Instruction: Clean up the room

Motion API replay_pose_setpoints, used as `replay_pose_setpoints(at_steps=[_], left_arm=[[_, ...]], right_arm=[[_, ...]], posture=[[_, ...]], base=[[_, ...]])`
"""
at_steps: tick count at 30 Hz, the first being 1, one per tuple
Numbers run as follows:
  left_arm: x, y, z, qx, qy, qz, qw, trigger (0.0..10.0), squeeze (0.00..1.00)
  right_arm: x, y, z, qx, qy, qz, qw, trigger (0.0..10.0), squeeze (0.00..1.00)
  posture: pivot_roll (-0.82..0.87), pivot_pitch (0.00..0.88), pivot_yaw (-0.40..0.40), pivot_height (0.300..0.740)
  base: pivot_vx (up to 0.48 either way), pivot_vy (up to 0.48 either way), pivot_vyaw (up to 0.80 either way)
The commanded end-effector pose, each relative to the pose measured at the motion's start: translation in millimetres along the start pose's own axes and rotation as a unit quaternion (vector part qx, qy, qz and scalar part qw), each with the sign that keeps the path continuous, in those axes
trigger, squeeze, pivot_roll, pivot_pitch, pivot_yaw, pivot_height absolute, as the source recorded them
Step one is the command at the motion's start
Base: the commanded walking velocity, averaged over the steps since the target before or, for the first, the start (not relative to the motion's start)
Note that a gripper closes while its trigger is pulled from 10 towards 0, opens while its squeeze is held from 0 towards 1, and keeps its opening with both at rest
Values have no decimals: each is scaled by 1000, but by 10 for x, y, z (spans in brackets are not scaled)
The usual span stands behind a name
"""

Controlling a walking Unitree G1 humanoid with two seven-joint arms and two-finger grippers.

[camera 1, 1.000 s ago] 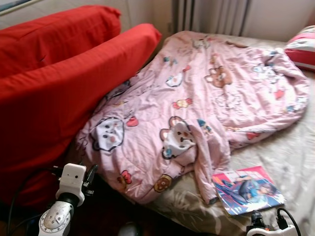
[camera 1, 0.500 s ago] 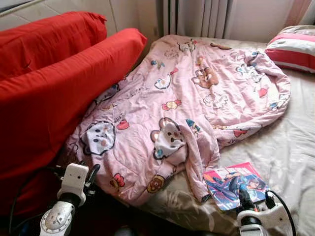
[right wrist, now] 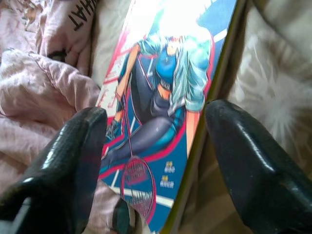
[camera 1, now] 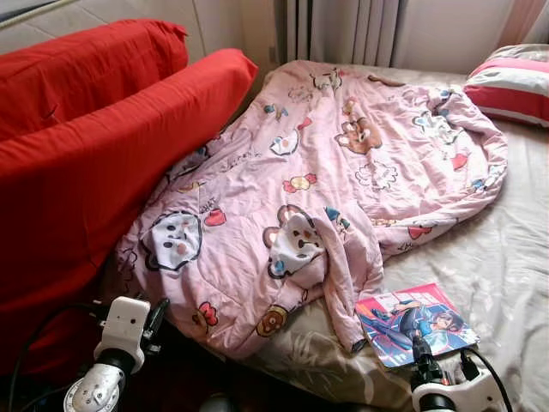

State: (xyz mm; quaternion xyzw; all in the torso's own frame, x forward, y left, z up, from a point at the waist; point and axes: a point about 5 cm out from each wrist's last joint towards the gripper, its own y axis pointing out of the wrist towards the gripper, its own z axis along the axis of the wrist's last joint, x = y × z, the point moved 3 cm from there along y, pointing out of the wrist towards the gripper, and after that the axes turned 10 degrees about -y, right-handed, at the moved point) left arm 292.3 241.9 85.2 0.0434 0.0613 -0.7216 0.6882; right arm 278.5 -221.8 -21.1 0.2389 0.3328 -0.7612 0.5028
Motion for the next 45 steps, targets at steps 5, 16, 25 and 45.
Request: replay_pose_setpoints(at_steps=[5,16,25,45], left_arm=[[-46,-19,27,-2,11,-1,1000,10000,0],[-103,-79,32,-9,25,-4,1000,10000,0],[-117,-94,41,-12,30,-6,999,10000,0],[-129,-198,19,-25,36,-6,999,10000,0]], right_arm=[[-171,84,74,23,9,22,999,10000,0],[-186,192,231,61,35,0,998,10000,0],[-86,162,242,73,39,-25,996,10000,0],[75,141,220,69,61,-63,994,10000,0]], posture=[[93,184,77,616],[125,212,101,616],[120,221,110,616],[141,275,112,616]], base=[[0,0,0],[0,0,0],[0,0,0],[0,0,0]])
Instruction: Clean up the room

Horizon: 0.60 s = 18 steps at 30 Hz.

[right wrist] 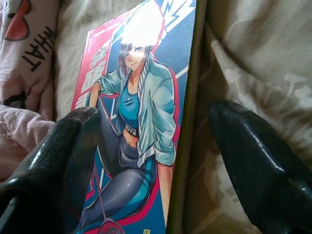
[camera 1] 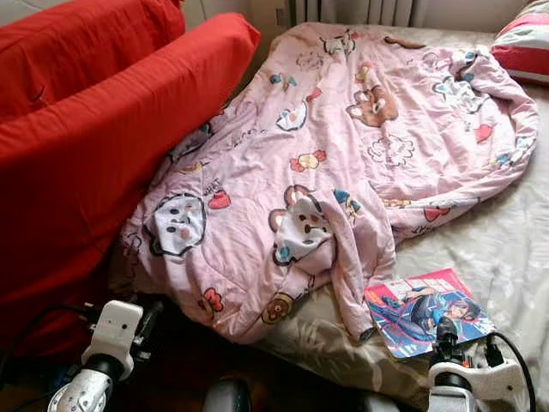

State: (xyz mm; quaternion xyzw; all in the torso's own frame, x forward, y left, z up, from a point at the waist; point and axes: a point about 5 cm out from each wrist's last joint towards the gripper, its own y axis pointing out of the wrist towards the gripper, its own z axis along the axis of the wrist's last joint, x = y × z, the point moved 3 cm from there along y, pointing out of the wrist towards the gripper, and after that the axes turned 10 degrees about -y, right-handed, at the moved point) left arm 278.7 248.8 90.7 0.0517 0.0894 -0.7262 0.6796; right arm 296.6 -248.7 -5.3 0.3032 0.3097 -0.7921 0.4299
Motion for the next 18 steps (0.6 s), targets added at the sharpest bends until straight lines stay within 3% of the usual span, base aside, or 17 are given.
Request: replay_pose_setpoints(at_steps=[1,7,18], left_arm=[[-55,-64,-30,-12,10,3,1000,10000,0],[-61,-111,-40,-18,12,1,1000,10000,0],[-76,-151,-33,-25,19,-1,1000,10000,0]], right_arm=[[87,-67,-77,-7,3,-18,1000,10000,0],[109,-111,-174,-27,1,-20,999,10000,0],[-13,-94,-301,-60,13,-1,998,10000,0]], posture=[[141,275,112,616],[154,297,122,616],[173,313,134,616]], base=[[0,0,0],[0,0,0],[0,0,0]])
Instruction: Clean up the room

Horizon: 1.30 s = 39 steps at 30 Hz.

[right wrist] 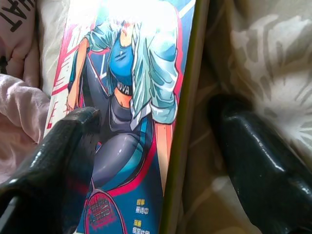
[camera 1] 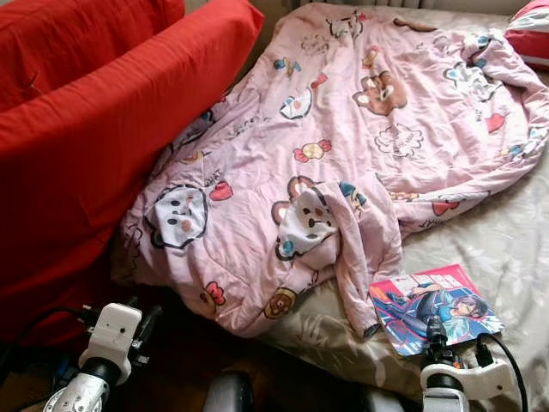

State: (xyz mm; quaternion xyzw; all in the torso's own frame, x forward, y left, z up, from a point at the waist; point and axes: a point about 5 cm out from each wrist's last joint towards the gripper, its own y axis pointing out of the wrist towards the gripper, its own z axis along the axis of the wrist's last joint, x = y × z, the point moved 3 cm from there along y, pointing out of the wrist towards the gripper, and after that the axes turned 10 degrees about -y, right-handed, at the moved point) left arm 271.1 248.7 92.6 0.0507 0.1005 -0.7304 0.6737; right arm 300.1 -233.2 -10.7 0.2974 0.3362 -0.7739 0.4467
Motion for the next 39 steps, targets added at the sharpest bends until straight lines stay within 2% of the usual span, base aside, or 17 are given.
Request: replay_pose_setpoints(at_steps=[1,5,6,7,8,16,39], left_arm=[[-77,-74,-50,-17,11,7,1000,10000,0],[-73,-91,-54,-20,12,5,1000,10000,0],[-69,-95,-57,-21,13,5,1000,10000,0],[-67,-97,-58,-22,13,4,1000,10000,0],[-65,-98,-59,-22,13,4,1000,10000,0],[-38,-96,-67,-26,14,-1,1000,10000,0],[-9,-52,-84,-27,13,-3,1000,10000,0]], right_arm=[[39,-60,-147,-26,7,-12,1000,10000,0],[-15,-39,-152,-28,16,3,999,10000,0],[-53,-27,-150,-26,19,10,999,8784,0],[-72,-21,-149,-25,19,14,999,4902,0],[-81,-13,-141,-25,21,17,999,0,0],[-189,19,-149,-25,25,34,999,0,0],[-196,22,-159,-29,24,36,999,0,0]], posture=[[173,313,134,616],[174,316,136,616],[175,316,137,616],[174,316,137,616],[174,316,137,616],[173,317,138,616],[165,293,128,616]], base=[[0,0,0],[0,0,0],[0,0,0],[0,0,0],[0,0,0],[0,0,0],[0,0,0]])
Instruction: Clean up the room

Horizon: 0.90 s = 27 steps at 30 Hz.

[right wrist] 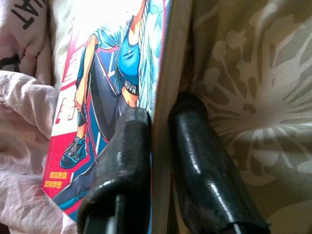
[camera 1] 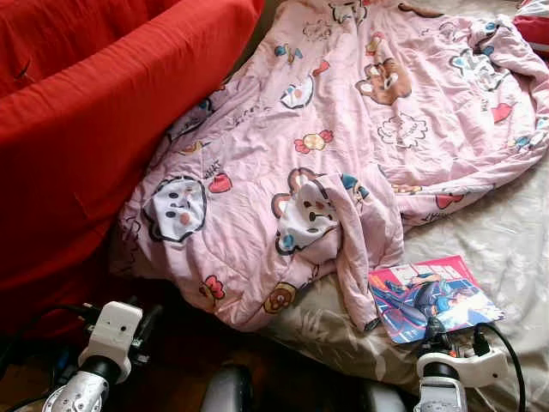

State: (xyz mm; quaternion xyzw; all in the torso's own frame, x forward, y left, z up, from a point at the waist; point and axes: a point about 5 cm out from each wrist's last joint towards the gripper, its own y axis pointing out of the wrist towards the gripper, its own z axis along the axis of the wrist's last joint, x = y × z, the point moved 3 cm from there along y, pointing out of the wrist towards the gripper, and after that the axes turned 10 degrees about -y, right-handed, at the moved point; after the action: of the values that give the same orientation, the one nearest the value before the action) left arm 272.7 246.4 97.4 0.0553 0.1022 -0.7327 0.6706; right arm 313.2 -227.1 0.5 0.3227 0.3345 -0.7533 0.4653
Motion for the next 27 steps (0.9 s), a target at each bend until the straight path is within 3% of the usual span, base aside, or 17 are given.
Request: replay_pose_setpoints(at_steps=[1,16,17,18,20,27], left_arm=[[-19,-66,-137,-30,9,0,1000,10000,0],[-15,-55,-136,-29,8,0,1000,10000,0],[3,80,-141,-20,0,9,1000,10000,0],[20,184,-131,-13,-7,16,1000,10000,0],[41,287,-114,-6,-14,21,1000,10000,0],[93,306,-128,-5,-19,16,1000,10000,0]], right_arm=[[-22,-42,-158,-29,6,3,1000,0,0],[-24,-40,-155,-29,6,4,1000,0,0],[-60,-47,24,-8,-68,59,996,0,0],[-138,-74,130,5,-125,109,986,0,0],[-247,-124,199,12,-178,163,970,0,0],[-163,-140,128,-1,-172,142,975,0,0]], posture=[[165,293,128,616],[164,291,127,616],[62,149,65,616],[60,147,65,616],[54,147,63,616],[56,143,60,616]], base=[[0,0,0],[0,0,0],[0,0,0],[0,0,0],[0,0,0],[0,0,0]])
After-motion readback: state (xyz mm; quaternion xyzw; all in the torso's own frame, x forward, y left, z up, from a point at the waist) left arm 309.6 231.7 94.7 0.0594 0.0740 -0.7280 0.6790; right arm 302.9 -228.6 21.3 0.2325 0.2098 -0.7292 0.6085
